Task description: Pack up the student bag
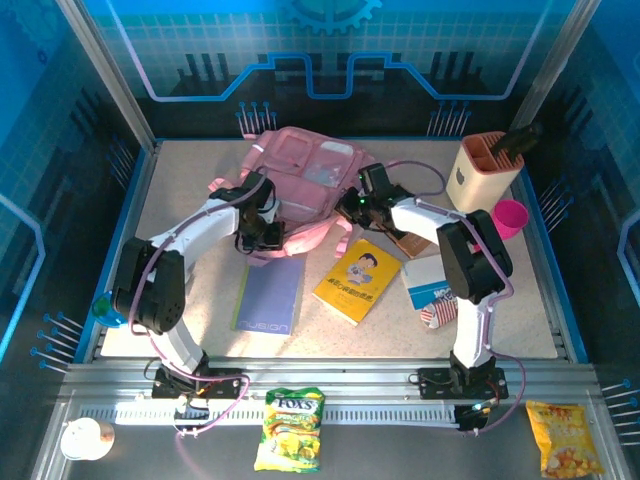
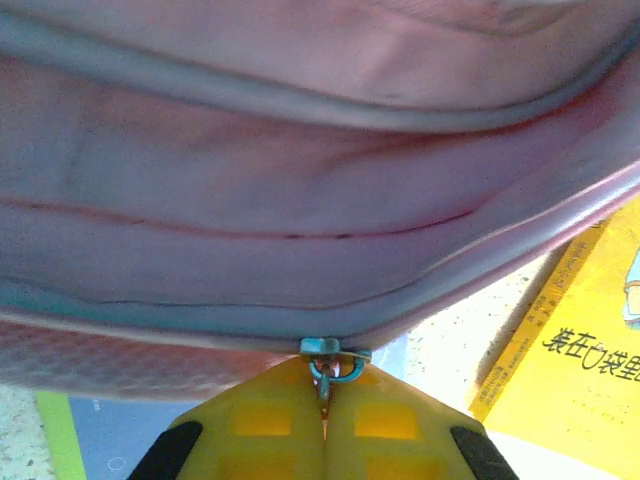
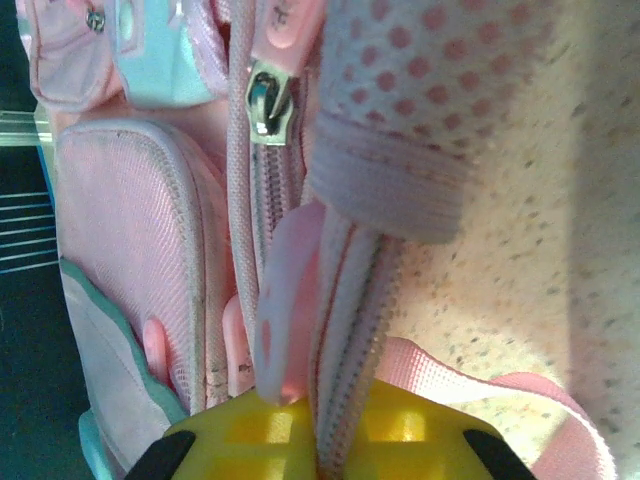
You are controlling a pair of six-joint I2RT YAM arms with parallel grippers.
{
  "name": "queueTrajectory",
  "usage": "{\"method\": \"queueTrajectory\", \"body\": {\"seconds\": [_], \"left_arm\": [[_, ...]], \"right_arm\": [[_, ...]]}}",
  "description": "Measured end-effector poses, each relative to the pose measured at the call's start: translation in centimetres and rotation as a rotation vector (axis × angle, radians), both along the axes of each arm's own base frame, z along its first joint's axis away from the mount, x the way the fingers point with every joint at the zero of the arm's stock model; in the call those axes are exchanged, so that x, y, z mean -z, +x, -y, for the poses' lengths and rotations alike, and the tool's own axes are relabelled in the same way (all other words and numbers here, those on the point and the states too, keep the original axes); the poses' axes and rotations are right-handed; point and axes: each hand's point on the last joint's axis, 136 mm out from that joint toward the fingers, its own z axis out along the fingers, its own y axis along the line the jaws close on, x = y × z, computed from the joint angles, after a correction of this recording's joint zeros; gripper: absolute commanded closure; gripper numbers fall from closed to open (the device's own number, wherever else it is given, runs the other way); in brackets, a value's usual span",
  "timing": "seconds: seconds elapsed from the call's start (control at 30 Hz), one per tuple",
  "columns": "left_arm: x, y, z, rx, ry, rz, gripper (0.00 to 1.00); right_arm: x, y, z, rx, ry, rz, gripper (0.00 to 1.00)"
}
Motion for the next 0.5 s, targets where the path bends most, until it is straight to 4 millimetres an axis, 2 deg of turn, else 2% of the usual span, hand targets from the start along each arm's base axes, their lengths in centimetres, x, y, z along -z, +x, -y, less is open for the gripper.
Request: {"method": "queueTrajectory", "body": {"seconds": [0.13, 0.23, 0.3, 0.37, 0.5], "left_arm": [[0.3, -0.1, 0.1, -0.002, -0.016, -0.001, 1.0], [0.2, -0.1, 0.2, -0.001, -0.024, -0.002, 1.0], [0.1, -0.1, 0.5, -0.005, -0.037, -0.008, 1.0], [-0.3, 0.1, 1.1, -0.003, -0.067, -0.01, 1.0], [-1.4, 0.6, 2.8, 0.027, -0.096, -0.006, 1.0]], "right_arm": [[0.1, 0.3, 0.8, -0.013, -0.018, 0.009, 0.85], [0.1, 0.3, 1.0, -0.014, -0.017, 0.012, 0.59], [-0.1, 0.3, 1.3, 0.004, 0.006, 0.004, 0.47], [-0.5, -0.5, 1.8, 0.035, 0.043, -0.016, 0.38], [-1.8, -3.3, 1.9, 0.069, 0.086, -0.054, 0.31]]}}
